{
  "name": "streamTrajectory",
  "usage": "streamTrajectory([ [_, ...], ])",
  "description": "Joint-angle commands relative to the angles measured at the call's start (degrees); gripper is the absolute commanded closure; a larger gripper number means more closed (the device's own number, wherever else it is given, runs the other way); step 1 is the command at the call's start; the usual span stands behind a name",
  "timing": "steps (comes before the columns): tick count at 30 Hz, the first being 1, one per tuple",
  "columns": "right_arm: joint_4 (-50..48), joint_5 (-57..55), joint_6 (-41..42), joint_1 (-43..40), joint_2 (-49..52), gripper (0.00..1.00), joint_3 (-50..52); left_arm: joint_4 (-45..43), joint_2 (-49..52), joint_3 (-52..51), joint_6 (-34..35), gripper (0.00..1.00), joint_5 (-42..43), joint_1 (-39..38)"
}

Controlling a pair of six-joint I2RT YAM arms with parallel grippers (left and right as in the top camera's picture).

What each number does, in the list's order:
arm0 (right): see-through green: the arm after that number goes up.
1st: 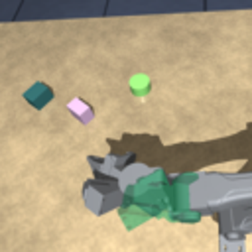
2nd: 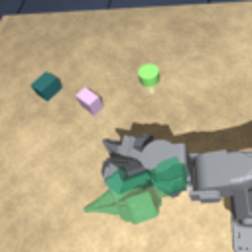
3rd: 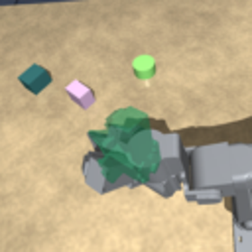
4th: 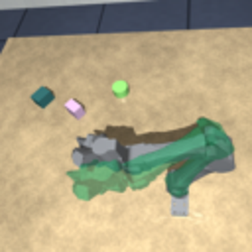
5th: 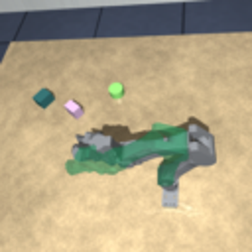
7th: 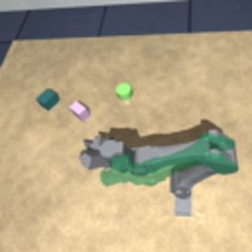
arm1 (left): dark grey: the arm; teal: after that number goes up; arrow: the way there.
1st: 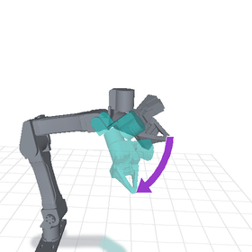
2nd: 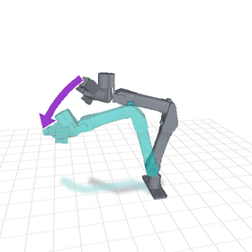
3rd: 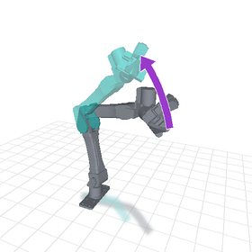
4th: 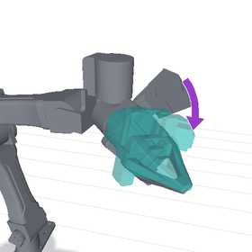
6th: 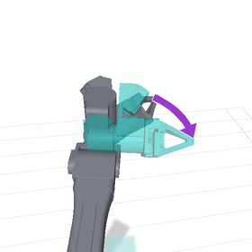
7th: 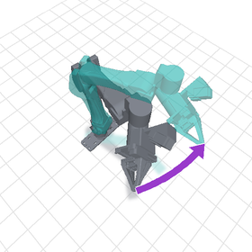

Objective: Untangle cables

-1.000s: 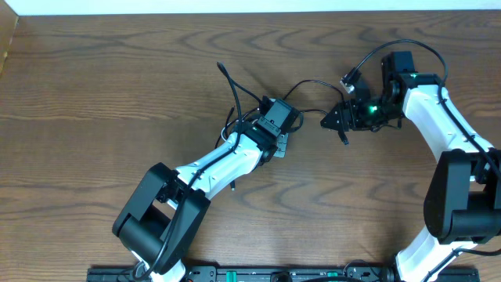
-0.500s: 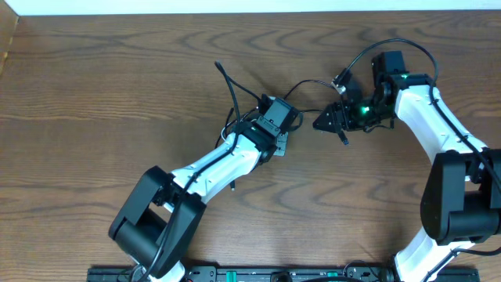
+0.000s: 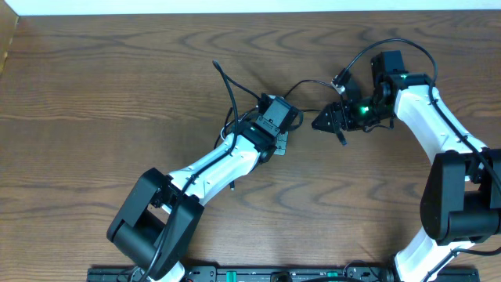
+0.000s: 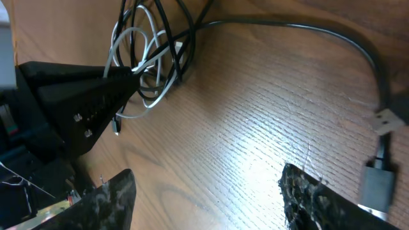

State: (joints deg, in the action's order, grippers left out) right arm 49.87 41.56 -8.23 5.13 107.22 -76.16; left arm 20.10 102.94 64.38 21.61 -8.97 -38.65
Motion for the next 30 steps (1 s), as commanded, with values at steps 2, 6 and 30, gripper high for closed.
streamTrajectory([
  [2, -0.22, 0.35, -1.03, 0.81, -0.07, 0.23, 0.22, -0.13, -1.57, 0.48, 0.2, 0.93, -0.59, 0.11],
  [6, -1.75, 0.35, 0.79, 2.19, 0.17, 0.24, 0.24, -0.11, -5.11, 0.48, 1.88, 0.93, -0.5, 0.11],
  [30, -3.15, 5.66, 0.66, 4.35, 0.81, 0.23, 0.24, 0.26, -29.18, 0.46, 2.73, 0.92, 0.55, 0.09],
])
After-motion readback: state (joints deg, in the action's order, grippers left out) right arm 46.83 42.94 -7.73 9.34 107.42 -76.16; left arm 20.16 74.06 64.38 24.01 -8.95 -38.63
